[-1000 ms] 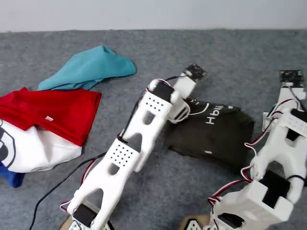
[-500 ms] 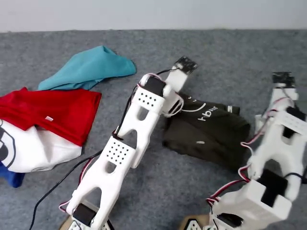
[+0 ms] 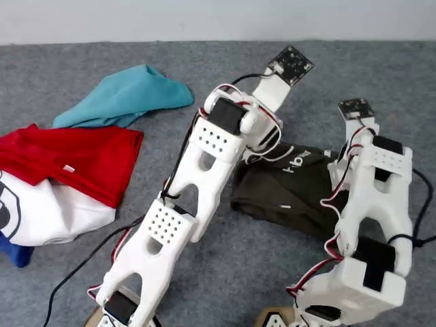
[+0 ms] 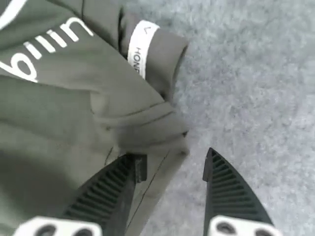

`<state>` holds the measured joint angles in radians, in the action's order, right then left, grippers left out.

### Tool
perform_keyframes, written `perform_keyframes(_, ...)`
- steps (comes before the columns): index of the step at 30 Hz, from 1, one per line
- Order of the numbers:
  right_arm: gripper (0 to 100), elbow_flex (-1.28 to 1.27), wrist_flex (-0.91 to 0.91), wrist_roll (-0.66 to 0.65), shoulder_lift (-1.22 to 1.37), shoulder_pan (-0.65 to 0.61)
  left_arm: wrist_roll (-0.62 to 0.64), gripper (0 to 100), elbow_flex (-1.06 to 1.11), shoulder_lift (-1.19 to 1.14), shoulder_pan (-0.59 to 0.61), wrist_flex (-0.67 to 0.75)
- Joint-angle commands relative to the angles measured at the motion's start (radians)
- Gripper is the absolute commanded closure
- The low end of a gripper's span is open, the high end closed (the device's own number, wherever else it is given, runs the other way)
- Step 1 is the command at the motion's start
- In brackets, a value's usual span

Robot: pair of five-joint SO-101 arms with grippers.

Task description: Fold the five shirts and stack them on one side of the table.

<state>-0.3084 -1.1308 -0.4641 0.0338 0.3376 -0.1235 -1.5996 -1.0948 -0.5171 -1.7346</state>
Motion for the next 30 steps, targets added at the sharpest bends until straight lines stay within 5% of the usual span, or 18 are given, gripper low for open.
perform_keyframes(1, 80.0, 0.051, -0.087, 0.015, -0.119, -0.045, 0.005, 84, 0.058, 0.075, -0.009, -0.021)
perform_keyframes(15, 80.0, -0.318, -0.107, 0.005, -0.156, -0.108, 0.009, 84, 0.837, 0.31, -0.078, -0.021)
perform_keyframes(21, 80.0, -0.37, -0.108, -0.048, -0.156, -0.018, 0.002, 84, 1.227, 0.479, -0.14, -0.02)
perform_keyframes(30, 80.0, -0.358, -0.108, -0.118, -0.18, 0.105, 0.0, 84, 1.285, 0.523, -0.144, -0.02)
